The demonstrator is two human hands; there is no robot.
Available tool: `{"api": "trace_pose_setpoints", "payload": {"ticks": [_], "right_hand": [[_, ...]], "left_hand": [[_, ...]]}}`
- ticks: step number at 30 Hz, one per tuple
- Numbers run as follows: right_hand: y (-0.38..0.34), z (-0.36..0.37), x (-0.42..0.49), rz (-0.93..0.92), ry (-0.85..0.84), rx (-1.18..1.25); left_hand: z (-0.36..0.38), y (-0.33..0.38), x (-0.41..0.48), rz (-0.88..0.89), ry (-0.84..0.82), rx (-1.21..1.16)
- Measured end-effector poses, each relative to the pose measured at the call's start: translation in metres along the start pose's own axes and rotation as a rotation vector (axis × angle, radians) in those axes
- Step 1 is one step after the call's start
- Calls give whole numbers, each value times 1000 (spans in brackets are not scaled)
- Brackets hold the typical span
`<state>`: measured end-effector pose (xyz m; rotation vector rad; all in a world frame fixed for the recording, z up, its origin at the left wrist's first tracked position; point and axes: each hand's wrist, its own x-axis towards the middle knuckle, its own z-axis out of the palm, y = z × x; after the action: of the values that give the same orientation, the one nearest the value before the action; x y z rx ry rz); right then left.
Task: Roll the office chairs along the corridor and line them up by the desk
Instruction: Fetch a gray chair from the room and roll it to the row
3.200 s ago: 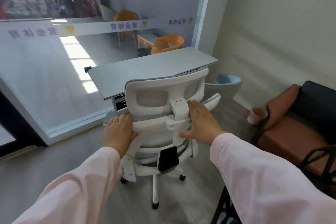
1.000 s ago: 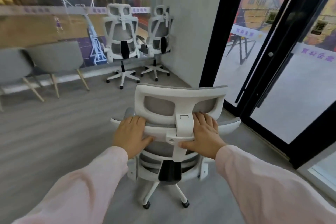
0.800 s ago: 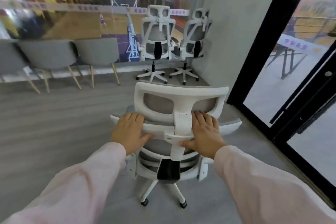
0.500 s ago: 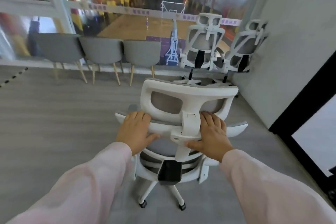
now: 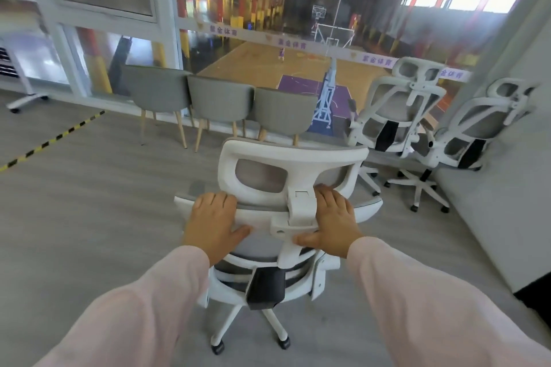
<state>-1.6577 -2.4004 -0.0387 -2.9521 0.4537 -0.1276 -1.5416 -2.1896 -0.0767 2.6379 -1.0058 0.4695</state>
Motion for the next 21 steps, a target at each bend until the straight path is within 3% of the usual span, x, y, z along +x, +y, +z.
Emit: {"api": "trace_pose_setpoints", "payload": {"ticks": [21], "right_hand": [[-129,50,433,-488,61,53]], "left_hand": [[57,-257,238,-470,18,116]]}}
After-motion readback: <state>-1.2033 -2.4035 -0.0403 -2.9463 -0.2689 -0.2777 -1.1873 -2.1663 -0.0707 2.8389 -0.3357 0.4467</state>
